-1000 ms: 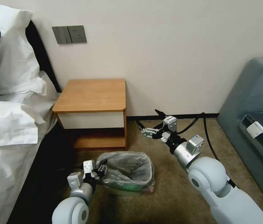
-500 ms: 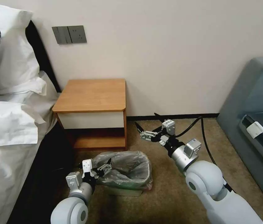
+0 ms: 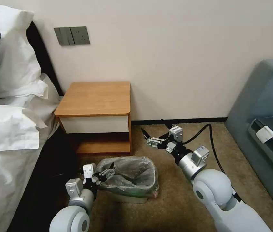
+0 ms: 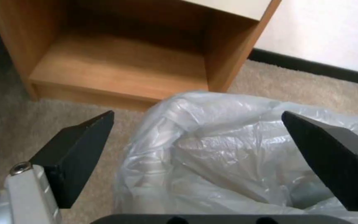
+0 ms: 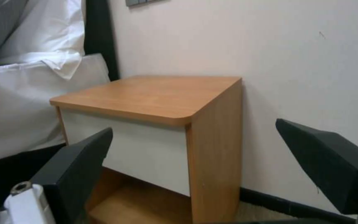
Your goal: Pick up the garbage bag from the table and place it over the trash can.
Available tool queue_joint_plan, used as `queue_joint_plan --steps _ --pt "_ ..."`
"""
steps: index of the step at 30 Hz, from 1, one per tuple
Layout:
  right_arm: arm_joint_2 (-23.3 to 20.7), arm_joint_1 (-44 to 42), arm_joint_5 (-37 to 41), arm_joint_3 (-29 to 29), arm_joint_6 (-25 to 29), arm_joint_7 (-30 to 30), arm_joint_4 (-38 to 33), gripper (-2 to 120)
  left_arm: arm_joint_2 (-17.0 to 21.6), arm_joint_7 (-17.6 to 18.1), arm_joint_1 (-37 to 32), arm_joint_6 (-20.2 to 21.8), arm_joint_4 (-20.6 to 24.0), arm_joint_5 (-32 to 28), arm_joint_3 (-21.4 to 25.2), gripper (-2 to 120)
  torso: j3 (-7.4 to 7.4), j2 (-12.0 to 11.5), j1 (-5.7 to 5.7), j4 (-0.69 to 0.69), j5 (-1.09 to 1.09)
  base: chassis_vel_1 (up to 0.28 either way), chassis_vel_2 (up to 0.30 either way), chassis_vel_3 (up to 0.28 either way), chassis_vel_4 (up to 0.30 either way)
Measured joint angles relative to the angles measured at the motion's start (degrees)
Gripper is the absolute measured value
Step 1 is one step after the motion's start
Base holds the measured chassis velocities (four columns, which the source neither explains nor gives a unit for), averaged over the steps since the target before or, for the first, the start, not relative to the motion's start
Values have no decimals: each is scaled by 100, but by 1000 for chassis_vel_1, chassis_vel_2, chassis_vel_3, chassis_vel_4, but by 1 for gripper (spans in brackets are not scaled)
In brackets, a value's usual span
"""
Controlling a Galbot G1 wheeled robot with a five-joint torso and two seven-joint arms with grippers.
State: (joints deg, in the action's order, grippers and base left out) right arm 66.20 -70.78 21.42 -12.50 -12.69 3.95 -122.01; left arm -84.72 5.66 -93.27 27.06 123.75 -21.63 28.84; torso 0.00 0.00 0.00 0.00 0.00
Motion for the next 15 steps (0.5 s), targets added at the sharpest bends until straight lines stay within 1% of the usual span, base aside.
queue_joint_plan --steps 1,2,5,6,9,10,11,12,13,15 --pt "16 -19 -20 -2 10 7 4 100 2 -14 -15 -90 11 142 -2 100 0 0 0 0 0 0 0 0 0" --pt "16 -19 -20 -2 10 7 4 100 2 -14 -15 -90 11 142 -2 100 0 0 0 0 0 0 0 0 0" --pt "84 -144 -95 -26 68 14 29 100 8 -100 11 -441 -45 399 16 100 0 0 0 0 0 0 0 0 0" --pt "84 -144 -95 -26 68 14 29 100 8 -100 11 -441 -45 399 16 100 0 0 0 0 0 0 0 0 0" --pt "210 -379 -247 -86 169 -10 54 100 33 -181 74 -836 -185 665 66 100 0 0 0 0 0 0 0 0 0" --pt "210 -379 -247 -86 169 -10 54 100 33 -181 74 -836 -185 665 66 100 0 0 0 0 0 0 0 0 0" --pt "273 -473 -315 -109 230 -70 71 100 53 -226 110 -1085 -277 806 98 100 0 0 0 0 0 0 0 0 0" --pt "349 -577 -397 -137 289 -153 94 100 78 -285 155 -1451 -419 959 139 100 0 0 0 0 0 0 0 0 0" --pt "349 -577 -397 -137 289 -153 94 100 78 -285 155 -1451 -419 959 139 100 0 0 0 0 0 0 0 0 0" --pt "540 -828 -626 -190 463 -408 160 100 140 -411 266 -2165 -708 1179 243 100 -1 0 0 0 -1 0 0 0 0"
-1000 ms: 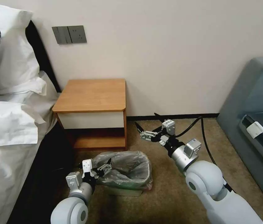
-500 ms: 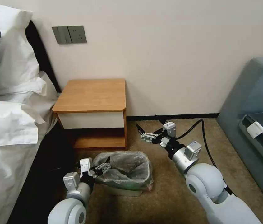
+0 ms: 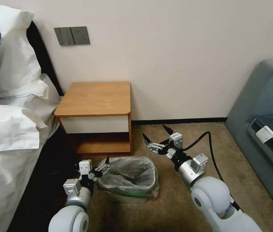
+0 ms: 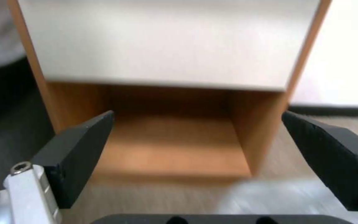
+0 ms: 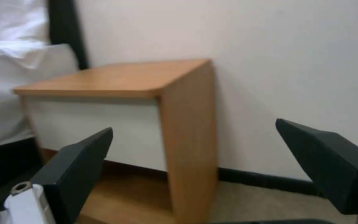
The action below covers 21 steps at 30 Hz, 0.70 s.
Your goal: Pick up the garbage bag from the table and place it over the trash can.
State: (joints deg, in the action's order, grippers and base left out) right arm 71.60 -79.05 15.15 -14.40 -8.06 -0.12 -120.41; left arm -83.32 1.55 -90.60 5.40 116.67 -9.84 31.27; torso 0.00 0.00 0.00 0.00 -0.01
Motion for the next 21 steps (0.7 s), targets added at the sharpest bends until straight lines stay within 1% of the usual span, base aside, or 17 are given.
queue_joint_plan --steps 1,3,4,6,7,8,10,11,12,14,21 --pt "0 0 0 0 0 0 0 100 0 0 0 0 0 0 0 100 0 0 0 0 0 0 0 0 0" --pt "178 -198 -263 -58 254 -207 118 100 66 -115 89 -403 -213 19 61 99 0 0 0 0 1 0 0 0 0" --pt "178 -198 -263 -58 254 -207 118 100 66 -115 89 -403 -213 19 61 99 0 0 0 0 1 0 0 0 0" --pt "328 -366 -641 -153 648 -244 307 100 65 -387 179 -1092 -518 15 143 99 0 0 0 0 1 0 0 0 0" --pt "328 -366 -641 -153 648 -244 307 100 65 -387 179 -1092 -518 15 143 99 0 0 0 0 1 0 0 0 0" --pt "386 -425 -790 -187 788 -247 385 100 34 -573 212 -1404 -674 15 173 97 0 0 0 0 0 0 0 0 0" --pt "507 -519 -981 -237 1004 -259 531 100 -21 -784 215 -1733 -843 62 181 95 0 0 0 0 1 0 0 0 0" --pt "565 -558 -1045 -263 1114 -269 615 100 -42 -821 205 -1828 -899 90 179 94 0 0 0 0 0 0 0 0 0" --pt "565 -558 -1045 -263 1114 -269 615 100 -42 -821 205 -1828 -899 90 179 94 0 0 0 0 0 0 0 0 0" --pt "682 -613 -1165 -318 1326 -275 815 100 -79 -836 189 -1945 -994 130 172 95 0 0 0 0 1 0 0 0 0" --pt "787 -671 -1197 -406 1515 -252 1052 100 -121 -775 202 -2029 -1139 135 177 95 0 0 0 0 1 0 0 0 0"
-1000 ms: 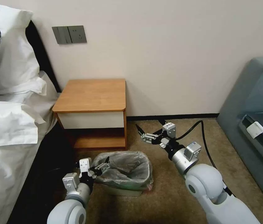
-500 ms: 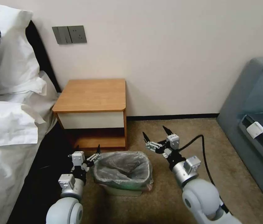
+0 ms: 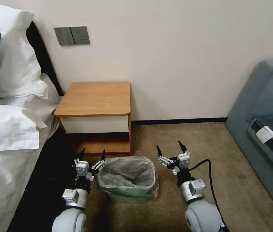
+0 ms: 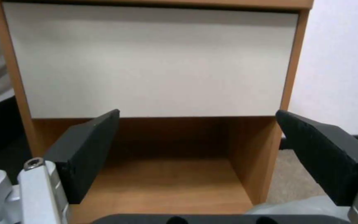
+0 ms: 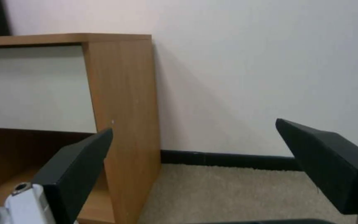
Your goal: Pick up the garbage bag from the table and place it over the trash can.
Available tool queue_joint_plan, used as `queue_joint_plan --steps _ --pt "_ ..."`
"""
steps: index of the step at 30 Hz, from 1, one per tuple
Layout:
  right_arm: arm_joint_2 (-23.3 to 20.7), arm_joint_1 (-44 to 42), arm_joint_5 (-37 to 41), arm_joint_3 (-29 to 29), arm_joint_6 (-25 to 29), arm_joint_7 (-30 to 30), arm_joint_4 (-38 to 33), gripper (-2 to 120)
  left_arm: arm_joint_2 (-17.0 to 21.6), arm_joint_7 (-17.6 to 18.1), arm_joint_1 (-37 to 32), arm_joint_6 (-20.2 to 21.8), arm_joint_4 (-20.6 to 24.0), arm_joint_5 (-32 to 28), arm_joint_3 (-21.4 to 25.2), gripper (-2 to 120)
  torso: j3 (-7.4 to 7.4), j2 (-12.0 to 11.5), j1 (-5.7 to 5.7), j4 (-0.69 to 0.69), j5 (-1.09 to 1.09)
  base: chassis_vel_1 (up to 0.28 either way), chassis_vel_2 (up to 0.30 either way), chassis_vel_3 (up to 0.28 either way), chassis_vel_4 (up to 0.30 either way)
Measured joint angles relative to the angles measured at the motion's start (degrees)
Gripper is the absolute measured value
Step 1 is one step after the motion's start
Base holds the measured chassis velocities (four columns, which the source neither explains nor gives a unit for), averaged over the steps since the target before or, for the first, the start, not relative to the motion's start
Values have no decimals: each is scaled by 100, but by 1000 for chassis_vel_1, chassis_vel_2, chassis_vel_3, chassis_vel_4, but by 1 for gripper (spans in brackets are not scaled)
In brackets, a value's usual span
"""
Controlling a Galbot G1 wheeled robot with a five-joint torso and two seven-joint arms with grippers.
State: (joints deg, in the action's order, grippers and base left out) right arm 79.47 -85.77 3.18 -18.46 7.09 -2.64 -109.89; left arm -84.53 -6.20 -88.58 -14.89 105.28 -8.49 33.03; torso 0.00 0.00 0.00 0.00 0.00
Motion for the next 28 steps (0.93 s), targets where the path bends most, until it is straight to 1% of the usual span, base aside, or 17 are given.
queue_joint_plan --steps 8,28 --pt "-2 -2 7 -99 41 96 27 100 -53 111 8 -36 -28 -19 2 93 0 0 0 0 0 0 0 0 0" --pt "-12 6 26 -99 29 110 6 100 -53 126 6 -3 -4 -31 -2 92 0 0 0 0 0 0 0 0 0"
